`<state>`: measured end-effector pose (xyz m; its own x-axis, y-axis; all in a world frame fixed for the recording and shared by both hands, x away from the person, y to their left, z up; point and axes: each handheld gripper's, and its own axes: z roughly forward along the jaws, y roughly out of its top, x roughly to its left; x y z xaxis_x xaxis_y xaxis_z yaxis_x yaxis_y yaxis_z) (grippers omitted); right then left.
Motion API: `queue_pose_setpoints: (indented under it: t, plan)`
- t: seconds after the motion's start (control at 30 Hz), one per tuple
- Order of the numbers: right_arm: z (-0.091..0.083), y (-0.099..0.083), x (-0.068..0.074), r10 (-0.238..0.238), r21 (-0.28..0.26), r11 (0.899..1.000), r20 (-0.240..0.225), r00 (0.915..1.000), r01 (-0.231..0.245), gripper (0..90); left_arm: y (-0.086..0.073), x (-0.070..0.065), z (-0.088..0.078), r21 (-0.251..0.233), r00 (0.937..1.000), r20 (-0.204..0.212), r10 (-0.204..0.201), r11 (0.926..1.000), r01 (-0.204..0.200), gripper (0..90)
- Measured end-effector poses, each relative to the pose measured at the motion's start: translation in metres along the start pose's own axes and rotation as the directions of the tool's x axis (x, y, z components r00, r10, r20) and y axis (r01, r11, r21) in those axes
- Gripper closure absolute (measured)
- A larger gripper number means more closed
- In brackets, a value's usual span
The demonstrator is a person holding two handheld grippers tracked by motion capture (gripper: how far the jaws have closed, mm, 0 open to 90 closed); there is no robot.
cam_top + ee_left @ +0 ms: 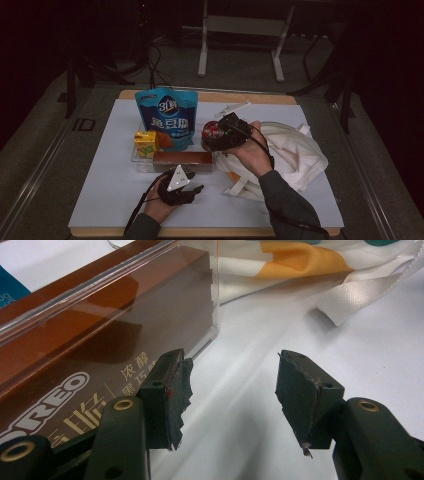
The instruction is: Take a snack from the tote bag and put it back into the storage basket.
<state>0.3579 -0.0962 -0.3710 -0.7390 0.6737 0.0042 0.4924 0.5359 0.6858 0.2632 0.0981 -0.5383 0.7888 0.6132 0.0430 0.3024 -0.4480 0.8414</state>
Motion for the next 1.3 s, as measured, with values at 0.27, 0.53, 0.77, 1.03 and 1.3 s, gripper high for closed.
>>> queue_pose_setpoints:
  t: [0.27,0.53,0.77,1.03,1.3]
  plan:
    - [0.008,0.006,0.0,0.01,0.003,1.0,-0.002,1.0,-0.01,25.6,0.0,0.0,0.0,-0.001,1.0,0.002,-0.002,1.0,0.002,45.9]
    - [0.014,0.01,0.002,0.015,0.001,1.0,-0.006,0.9999,-0.015,25.6,0.0,0.0,0.0,-0.001,1.0,0.001,-0.001,1.0,0.001,45.9]
    - [0.019,0.014,0.002,0.021,0.004,1.0,-0.001,0.9998,-0.021,25.6,0.0,0.0,0.0,-0.001,1.0,0.003,-0.002,1.0,0.002,45.8]
    - [0.026,0.02,0.004,0.012,0.005,1.0,-0.01,0.9999,-0.012,25.6,0.0,0.0,0.0,0.0,1.0,0.003,-0.002,1.0,0.002,45.8]
    - [0.032,0.024,0.008,0.011,0.005,1.0,-0.008,0.9999,-0.011,25.6,0.0,0.0,0.0,0.001,1.0,0.003,0.001,1.0,-0.001,45.8]
